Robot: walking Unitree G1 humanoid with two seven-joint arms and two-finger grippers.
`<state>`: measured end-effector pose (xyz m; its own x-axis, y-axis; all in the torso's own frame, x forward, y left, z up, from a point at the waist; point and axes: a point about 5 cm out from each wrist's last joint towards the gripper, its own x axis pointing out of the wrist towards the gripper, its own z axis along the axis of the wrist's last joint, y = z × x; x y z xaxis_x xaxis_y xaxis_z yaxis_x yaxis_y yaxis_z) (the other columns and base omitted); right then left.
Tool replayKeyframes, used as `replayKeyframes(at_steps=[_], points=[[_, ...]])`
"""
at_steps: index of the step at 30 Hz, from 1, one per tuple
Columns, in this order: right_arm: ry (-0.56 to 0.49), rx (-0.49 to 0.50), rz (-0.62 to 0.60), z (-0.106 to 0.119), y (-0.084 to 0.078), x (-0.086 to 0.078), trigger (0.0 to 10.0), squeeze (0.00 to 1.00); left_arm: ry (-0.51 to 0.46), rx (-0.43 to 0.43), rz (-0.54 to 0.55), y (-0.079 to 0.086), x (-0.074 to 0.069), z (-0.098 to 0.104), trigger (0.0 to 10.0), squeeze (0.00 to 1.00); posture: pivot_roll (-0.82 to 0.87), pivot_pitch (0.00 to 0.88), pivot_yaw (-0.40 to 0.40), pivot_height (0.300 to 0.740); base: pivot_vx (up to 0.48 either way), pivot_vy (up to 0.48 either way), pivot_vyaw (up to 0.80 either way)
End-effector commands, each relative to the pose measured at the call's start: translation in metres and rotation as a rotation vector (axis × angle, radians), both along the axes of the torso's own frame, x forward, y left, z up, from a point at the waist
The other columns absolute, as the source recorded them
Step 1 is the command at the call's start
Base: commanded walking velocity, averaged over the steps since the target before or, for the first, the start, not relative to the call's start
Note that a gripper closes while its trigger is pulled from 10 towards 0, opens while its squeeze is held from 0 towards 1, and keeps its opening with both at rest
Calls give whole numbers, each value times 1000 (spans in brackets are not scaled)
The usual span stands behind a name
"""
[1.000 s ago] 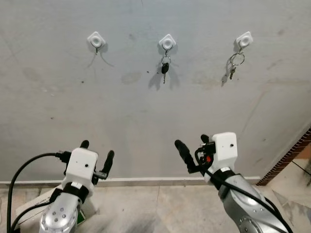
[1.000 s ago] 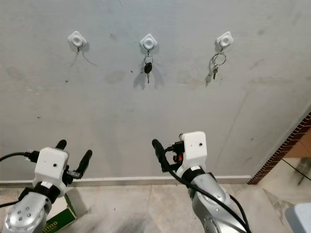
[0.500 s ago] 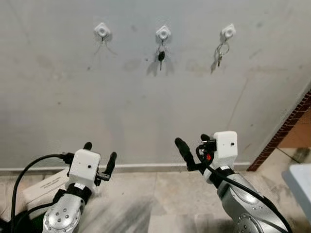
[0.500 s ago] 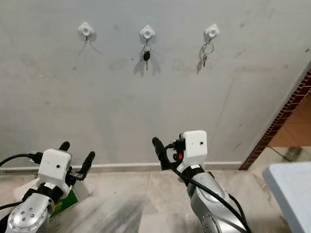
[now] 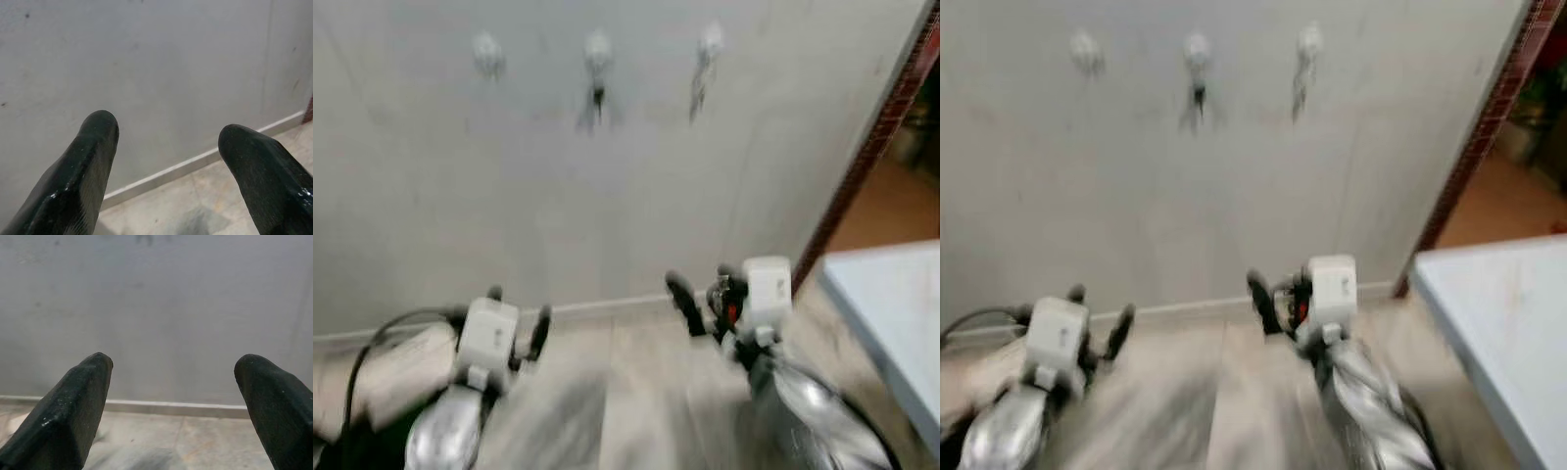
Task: Hang keys on a hook
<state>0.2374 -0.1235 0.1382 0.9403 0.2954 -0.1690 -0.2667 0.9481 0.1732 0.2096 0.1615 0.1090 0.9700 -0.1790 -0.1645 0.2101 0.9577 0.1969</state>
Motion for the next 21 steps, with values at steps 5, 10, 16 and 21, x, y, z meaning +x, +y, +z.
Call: replayKeyframes(at_steps=[5,10,16,21], points=[[-1,2,0,2,3,2,10000,0,-18,8,-9,3,3,4,10000,0,45,14,27,740,0,0,-764],[0,-1,-3,1,3,2,10000,0,-17,2,-3,3,4,5,10000,0,42,14,31,740,0,0,-781],[-6,-11,-11,2,2,4,10000,0,-19,-12,-22,2,5,6,10000,0,40,9,30,740,0,0,-781],[-16,-19,-16,3,3,6,10000,0,-11,-22,-31,2,5,5,10000,0,40,8,30,740,0,0,-777]])
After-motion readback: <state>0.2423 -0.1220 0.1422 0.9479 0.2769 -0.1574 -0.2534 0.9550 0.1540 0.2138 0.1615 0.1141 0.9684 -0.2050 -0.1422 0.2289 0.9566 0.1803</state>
